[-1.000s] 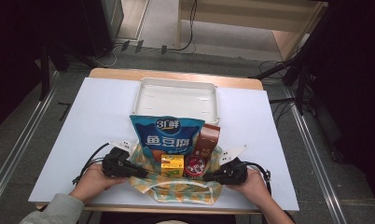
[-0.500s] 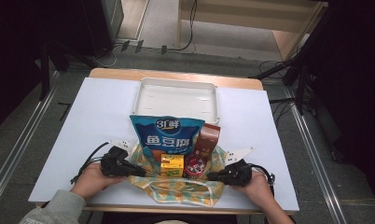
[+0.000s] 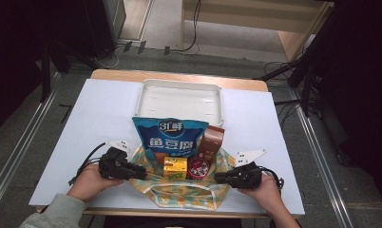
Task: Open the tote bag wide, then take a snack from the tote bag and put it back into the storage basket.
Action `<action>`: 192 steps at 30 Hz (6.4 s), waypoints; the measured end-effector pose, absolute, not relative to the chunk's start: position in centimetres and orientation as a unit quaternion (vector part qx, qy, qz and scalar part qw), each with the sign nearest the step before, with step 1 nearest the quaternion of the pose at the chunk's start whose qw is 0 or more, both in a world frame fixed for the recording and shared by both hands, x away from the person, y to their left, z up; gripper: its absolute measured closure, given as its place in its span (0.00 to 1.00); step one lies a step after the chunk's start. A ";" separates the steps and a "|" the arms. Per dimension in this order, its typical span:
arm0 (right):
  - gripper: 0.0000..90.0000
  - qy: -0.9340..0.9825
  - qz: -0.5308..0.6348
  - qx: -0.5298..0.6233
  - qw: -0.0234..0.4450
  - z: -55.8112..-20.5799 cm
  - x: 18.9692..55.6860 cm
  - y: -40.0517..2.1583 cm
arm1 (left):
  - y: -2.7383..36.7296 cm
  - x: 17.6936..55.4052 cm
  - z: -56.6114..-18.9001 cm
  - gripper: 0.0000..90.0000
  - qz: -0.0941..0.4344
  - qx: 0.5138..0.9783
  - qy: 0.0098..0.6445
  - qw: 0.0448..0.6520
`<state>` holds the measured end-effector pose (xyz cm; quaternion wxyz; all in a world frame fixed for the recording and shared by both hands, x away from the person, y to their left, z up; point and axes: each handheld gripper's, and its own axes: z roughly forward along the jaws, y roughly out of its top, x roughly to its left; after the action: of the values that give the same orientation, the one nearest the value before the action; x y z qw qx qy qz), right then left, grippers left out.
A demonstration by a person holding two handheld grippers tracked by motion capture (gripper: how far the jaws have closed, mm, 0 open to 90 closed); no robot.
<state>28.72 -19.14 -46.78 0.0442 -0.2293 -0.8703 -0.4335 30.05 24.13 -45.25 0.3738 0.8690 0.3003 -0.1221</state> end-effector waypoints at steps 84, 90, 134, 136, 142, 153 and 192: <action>1.00 -0.845 -0.445 -0.297 -0.006 -45.6 34.1 -18.9 | 23.2 36.4 -44.3 0.99 -0.083 0.851 0.337 0.394; 1.00 -0.848 -0.442 -0.292 0.003 -46.7 34.4 -19.0 | 23.3 36.4 -45.1 0.99 -0.088 0.849 0.343 0.393; 0.56 -0.840 -0.439 -0.318 -0.022 -45.4 35.5 -20.2 | 24.8 35.6 -43.4 0.56 -0.052 0.854 0.344 0.387; 0.55 -0.838 -0.441 -0.320 -0.027 -45.2 35.6 -20.3 | 25.0 35.5 -43.3 0.55 -0.050 0.855 0.342 0.387; 0.54 -0.829 -0.445 -0.337 -0.026 -45.0 35.8 -21.0 | 25.5 35.3 -42.8 0.53 -0.048 0.853 0.343 0.391; 0.51 -0.823 -0.449 -0.348 -0.027 -44.9 35.9 -21.2 | 26.5 35.0 -42.1 0.52 -0.044 0.854 0.345 0.387; 0.48 -0.834 -0.431 -0.344 -0.034 -45.2 36.1 -20.8 | 25.0 32.4 -35.1 0.51 -0.049 0.858 0.279 0.429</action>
<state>36.08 -20.76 -45.15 -0.0338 -0.3437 -0.8339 -0.4305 32.37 25.04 -35.13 0.4286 0.8581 0.2785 -0.0488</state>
